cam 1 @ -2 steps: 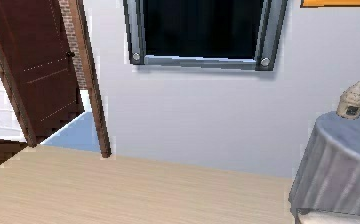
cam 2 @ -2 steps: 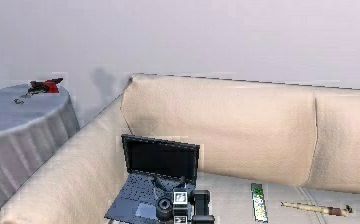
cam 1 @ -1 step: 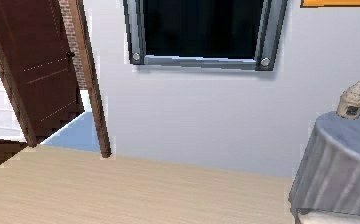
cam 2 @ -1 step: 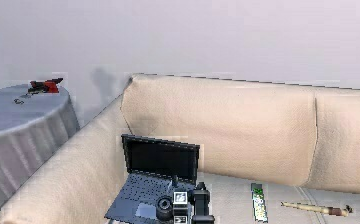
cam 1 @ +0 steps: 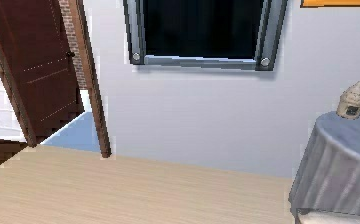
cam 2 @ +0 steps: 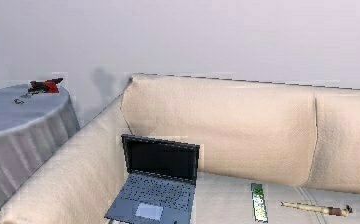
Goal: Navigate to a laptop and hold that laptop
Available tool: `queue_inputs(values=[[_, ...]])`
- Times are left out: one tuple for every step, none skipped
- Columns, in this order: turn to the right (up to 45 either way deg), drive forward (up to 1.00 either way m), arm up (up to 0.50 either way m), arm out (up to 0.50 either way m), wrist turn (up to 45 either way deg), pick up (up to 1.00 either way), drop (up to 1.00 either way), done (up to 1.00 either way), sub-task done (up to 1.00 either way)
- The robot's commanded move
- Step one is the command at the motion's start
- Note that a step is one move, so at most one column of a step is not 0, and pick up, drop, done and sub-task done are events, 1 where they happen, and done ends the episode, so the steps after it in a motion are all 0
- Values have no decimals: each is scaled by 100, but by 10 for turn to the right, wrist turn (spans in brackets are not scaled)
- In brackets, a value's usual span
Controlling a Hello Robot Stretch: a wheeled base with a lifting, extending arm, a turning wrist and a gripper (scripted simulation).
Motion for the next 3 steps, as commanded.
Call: queue_inputs(values=[[0,0,0,0,0,100,0,0,0],[0,0,10,0,0,0,0,0,0],[0,0,0,0,0,0,0,100,0]])
